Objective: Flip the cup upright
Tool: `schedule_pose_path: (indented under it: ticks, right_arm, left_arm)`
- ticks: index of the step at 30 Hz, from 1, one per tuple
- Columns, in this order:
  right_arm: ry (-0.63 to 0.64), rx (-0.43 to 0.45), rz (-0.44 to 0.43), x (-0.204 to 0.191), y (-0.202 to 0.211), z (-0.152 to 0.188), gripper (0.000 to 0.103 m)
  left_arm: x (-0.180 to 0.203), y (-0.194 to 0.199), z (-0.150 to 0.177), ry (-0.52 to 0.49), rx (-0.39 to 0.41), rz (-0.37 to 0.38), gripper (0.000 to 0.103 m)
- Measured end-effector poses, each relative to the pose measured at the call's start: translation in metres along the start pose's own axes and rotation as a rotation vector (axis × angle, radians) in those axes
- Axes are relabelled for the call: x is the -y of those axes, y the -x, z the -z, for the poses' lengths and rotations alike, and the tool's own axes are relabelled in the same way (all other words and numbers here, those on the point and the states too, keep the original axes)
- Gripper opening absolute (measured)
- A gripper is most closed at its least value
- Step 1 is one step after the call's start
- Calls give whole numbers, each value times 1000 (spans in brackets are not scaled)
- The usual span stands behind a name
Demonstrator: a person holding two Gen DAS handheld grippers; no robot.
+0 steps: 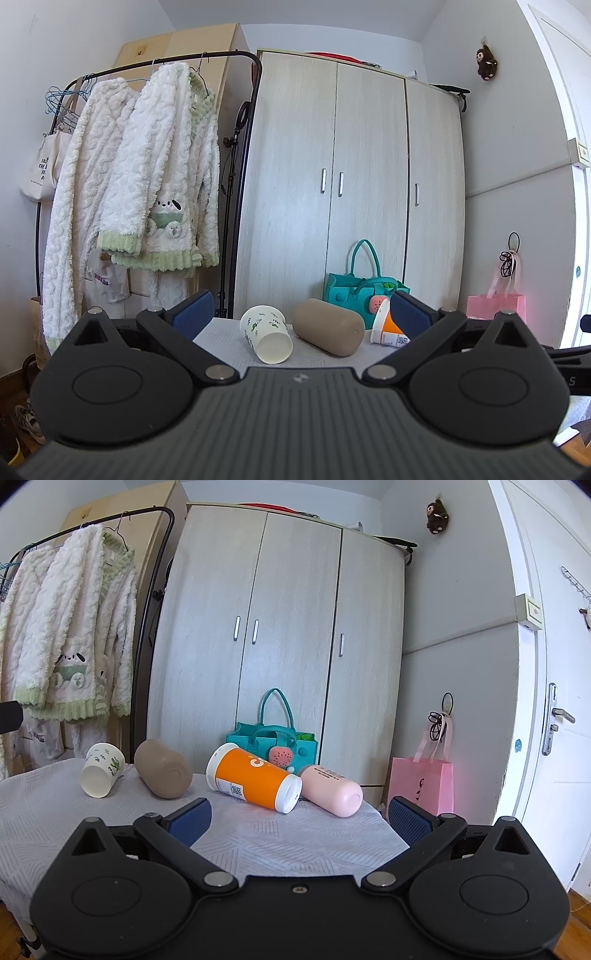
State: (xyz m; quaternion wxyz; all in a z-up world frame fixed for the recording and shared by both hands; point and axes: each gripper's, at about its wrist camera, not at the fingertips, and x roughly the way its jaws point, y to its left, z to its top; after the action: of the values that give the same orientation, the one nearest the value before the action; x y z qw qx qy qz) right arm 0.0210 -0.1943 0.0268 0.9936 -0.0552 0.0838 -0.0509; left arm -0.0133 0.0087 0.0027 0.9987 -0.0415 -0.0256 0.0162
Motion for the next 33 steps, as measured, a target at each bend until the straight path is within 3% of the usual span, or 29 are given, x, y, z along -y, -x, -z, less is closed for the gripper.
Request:
schedule_pose_path:
  ticks: [26,33]
  right_arm:
    - [11,-15,-1,-1,-2,0,103]
    - [10,-39,-24,3,-4,-3,103]
  left_arm:
    - [-2,-4,2,10,-23,-8,103]
    - [-6,-11,-2,54,-80,-2,103]
